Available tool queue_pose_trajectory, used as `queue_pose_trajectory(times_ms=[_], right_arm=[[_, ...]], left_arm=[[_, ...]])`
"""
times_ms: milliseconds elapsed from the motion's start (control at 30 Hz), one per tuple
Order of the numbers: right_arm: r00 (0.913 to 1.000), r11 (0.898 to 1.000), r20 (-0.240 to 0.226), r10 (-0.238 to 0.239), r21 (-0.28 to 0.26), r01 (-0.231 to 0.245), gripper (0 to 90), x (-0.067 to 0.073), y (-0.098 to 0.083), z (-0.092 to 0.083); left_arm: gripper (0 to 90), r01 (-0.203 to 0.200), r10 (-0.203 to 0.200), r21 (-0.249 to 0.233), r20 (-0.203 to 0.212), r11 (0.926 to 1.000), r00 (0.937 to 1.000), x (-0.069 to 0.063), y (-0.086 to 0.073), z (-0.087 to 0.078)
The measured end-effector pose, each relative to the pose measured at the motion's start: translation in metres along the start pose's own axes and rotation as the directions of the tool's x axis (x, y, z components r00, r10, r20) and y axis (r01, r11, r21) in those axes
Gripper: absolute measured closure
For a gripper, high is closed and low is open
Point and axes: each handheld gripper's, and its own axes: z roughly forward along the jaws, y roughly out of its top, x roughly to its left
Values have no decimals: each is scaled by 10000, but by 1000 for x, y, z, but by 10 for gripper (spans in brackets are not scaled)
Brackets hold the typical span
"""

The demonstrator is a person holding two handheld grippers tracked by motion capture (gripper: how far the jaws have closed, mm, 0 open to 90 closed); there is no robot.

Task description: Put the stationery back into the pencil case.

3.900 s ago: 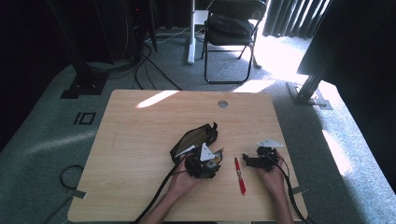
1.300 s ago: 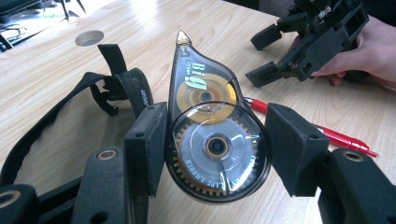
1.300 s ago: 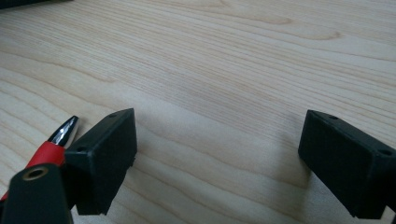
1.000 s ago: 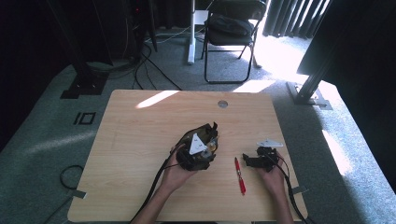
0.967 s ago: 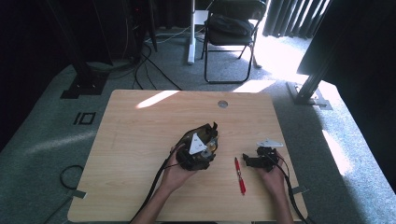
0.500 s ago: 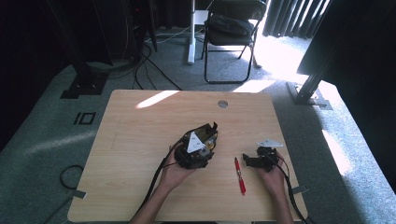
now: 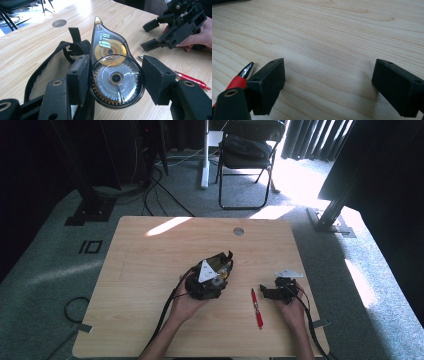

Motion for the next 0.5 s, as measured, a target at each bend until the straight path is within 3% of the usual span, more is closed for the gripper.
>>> queue_pose_trajectory(times_ms=[500], right_arm=[[10000,10000,2,1,0,-1,113,0,0,0]], left_arm=[[418,93,-94,-15,-165,10000,9998,8,-1,-4]])
